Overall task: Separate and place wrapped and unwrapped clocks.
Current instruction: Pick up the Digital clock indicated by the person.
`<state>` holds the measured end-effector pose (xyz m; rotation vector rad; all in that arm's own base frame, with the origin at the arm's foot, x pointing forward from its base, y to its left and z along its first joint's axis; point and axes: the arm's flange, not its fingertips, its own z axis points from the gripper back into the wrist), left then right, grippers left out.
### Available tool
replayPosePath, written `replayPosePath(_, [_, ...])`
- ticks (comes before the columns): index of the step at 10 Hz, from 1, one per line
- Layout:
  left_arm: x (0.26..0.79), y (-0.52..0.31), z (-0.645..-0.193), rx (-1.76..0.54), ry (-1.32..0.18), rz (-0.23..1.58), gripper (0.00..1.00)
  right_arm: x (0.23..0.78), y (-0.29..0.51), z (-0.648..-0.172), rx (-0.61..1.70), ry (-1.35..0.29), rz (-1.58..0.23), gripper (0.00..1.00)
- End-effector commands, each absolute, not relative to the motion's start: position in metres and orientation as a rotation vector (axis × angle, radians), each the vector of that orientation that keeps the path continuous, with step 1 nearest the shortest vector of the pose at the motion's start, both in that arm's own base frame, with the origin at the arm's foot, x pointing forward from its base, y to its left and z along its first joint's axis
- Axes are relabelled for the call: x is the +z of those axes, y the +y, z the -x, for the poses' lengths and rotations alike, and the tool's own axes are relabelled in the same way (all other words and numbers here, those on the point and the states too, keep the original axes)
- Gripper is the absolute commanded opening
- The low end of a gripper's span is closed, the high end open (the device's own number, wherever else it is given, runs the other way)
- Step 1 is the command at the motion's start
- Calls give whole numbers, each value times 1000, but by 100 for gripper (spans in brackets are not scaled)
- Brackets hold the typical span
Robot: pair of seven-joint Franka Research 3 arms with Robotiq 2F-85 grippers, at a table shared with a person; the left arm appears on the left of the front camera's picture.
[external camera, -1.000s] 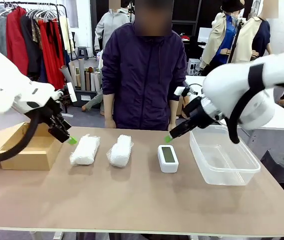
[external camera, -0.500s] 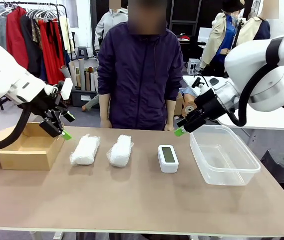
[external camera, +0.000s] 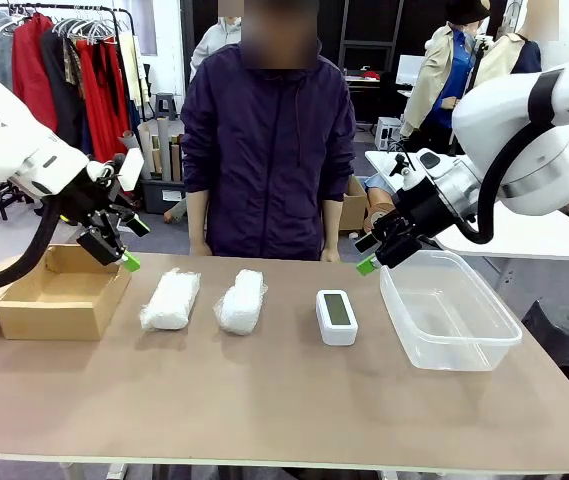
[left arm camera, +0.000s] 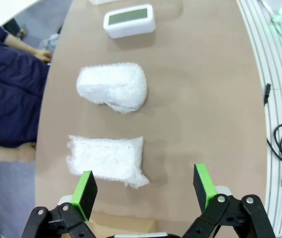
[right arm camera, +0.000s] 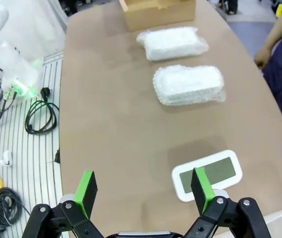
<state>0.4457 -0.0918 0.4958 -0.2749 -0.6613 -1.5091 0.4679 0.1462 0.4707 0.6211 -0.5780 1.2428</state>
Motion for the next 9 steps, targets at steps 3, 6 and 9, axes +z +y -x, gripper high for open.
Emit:
replayPosePath(3, [500,-83,-453,-1523,-657,347,100,476,139,-482,1272,-625,-609,100])
replayPosePath(6, [522,-56,-473,-1560,-658,443,100,497,126,-510,1472,-709,-709,100])
replayPosePath(9, [537,-40,-492,-1585,-724,417,100,512,111,-531,1500,-768,-744,100])
